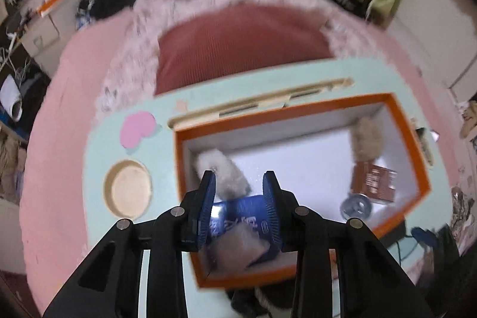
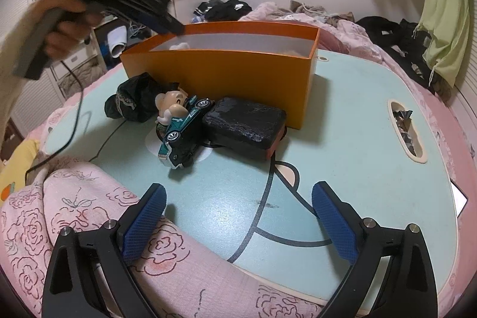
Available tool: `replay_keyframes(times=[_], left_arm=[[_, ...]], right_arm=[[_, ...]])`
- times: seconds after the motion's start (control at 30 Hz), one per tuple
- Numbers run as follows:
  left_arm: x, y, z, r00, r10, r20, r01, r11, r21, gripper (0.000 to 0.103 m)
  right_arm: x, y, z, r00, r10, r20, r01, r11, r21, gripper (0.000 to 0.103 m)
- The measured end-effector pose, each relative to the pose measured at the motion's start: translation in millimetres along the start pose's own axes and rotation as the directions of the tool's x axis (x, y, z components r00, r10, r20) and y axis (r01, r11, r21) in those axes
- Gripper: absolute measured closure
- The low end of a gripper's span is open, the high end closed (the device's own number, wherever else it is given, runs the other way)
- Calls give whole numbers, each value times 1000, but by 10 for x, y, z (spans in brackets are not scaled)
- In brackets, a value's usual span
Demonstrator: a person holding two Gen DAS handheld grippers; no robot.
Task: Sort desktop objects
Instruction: 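Grasp the white fluffy pom-pom in the box with the left gripper, then place the white pom-pom on the table in front of the figurine, open left gripper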
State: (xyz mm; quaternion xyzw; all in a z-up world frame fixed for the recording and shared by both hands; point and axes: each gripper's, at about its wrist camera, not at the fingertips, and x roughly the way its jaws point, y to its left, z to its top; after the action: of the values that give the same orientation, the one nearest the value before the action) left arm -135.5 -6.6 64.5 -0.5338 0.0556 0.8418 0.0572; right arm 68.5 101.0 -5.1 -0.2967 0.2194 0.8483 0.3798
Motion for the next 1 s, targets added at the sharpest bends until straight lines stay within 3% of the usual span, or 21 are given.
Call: replay_keyframes(times=[0.17,0.23,0.3,0.33,0.37,0.5,0.63,0.73,0.83,0.87,1.0], left_arm=[[310,-74,56,993,109,-46,-109,994,-11,70],[367,-122,60,987,156,-29,-157,988,-2,71],[389,-194,56,982,191,-8,-191,981,24,77],[392,-202,33,979,202,4,-202,979,34,89],[390,-222,35,976,216,18,-217,975,49,93],[356,-168,20,981,188,45,-190,981,46,95],[155,-80,-27,991,79,112,-81,997,10,97],[-268,-111,-135,978,-28,207,27,1000,7,97],[-652,-193,-332,951,-172,258,167,985,40,97],[-769,-231,-448,934,-243,261,235,970,62,97],[-850,-338,-793,892,-403,207,388,915,110,97]], right_arm=[[-2,0,-2,1000,0,1,0,1000,1,5],[-3,-2,-3,1000,-1,1,1,1000,1,5],[-2,-1,-3,1000,-1,2,1,1000,2,5],[-4,-1,-3,1000,-1,2,1,1000,2,5],[-2,-1,-4,1000,-1,2,1,1000,3,5],[-2,-3,-5,1000,-4,3,4,1000,5,5],[-3,-2,-4,1000,-5,3,5,1000,6,4],[-3,-5,-7,1000,-5,4,5,1000,7,4],[-4,-4,-9,1000,-6,4,6,1000,7,4],[-6,-5,-9,1000,-5,4,5,1000,8,4],[-5,1,-4,1000,-6,4,6,1000,9,4]])
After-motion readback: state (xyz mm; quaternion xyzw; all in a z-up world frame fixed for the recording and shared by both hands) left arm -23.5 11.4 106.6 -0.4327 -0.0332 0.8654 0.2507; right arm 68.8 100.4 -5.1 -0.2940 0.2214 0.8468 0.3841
